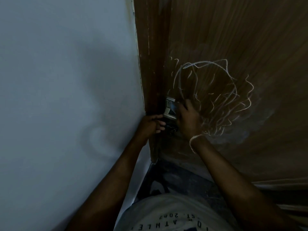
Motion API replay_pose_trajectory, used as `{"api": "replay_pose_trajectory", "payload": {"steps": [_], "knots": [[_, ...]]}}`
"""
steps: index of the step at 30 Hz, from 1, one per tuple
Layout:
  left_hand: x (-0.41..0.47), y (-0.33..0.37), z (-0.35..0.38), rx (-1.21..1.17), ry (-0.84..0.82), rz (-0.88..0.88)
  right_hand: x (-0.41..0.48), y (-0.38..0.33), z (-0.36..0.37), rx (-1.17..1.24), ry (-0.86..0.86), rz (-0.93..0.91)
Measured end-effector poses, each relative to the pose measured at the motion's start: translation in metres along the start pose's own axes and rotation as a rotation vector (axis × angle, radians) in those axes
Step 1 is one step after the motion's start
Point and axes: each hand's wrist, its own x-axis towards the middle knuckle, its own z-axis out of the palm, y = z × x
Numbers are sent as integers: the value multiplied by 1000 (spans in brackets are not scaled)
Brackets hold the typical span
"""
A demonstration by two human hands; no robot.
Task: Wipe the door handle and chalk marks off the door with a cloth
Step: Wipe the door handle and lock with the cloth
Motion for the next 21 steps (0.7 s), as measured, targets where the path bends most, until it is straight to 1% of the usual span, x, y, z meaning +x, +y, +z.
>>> {"api": "replay_pose_trajectory", "payload": {"steps": [3, 5, 10, 11, 15, 19, 21], "knots": [[1, 1, 1, -4, -3, -6, 20, -17, 12, -112, -133, -132], [1, 2, -1, -2, -10, 1, 23, -18, 15, -165, -166, -164], [0, 0, -2, -16, -17, 7, 28, -6, 15, -277, 34, -183], [0, 0, -2, -14, -13, 9, 31, -8, 16, -294, 41, -184], [2, 2, 0, 1, -6, 1, 21, -11, 17, -351, -66, -189], [1, 2, -2, 27, -3, 10, 21, -8, 9, -326, -1, -151], [2, 2, 0, 22, 0, 7, 32, -19, 14, -330, -28, -152]]}}
